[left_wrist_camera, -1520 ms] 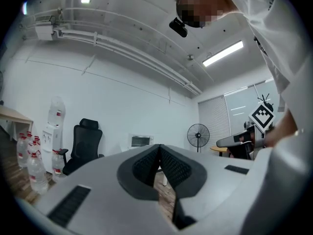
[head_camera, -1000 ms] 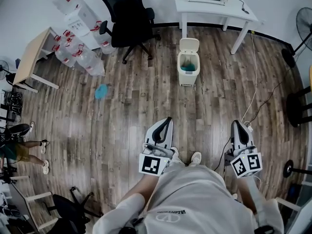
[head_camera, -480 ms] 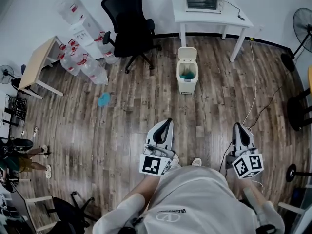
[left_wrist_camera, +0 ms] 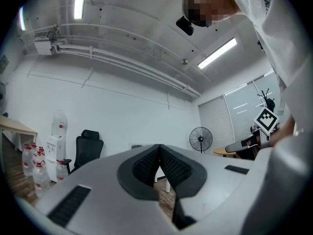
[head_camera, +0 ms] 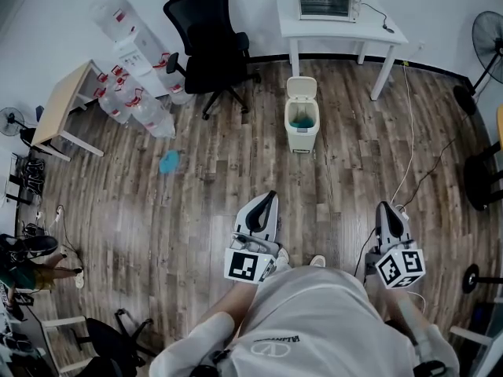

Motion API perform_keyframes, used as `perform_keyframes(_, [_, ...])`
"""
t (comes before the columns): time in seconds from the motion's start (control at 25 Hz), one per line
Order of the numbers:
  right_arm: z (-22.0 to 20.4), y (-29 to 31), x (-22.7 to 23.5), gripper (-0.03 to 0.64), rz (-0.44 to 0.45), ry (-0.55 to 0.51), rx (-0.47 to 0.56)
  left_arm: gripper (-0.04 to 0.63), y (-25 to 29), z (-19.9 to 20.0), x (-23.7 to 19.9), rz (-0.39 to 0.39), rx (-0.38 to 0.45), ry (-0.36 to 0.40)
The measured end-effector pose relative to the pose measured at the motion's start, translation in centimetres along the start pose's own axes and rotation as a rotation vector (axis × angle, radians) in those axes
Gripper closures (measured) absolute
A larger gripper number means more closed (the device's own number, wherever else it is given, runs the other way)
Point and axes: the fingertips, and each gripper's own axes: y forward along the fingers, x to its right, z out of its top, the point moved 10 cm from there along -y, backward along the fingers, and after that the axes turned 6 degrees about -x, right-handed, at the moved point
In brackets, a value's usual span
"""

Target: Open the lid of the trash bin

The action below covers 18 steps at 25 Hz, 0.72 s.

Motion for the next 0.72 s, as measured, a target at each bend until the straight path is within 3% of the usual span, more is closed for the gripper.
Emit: perform_keyframes(0.72, [0.08, -0.17, 0.44, 0.601, -0.019, 0.006, 0.003, 0.594, 0.55, -0.24, -0.36, 0.011, -0.012, 0.002])
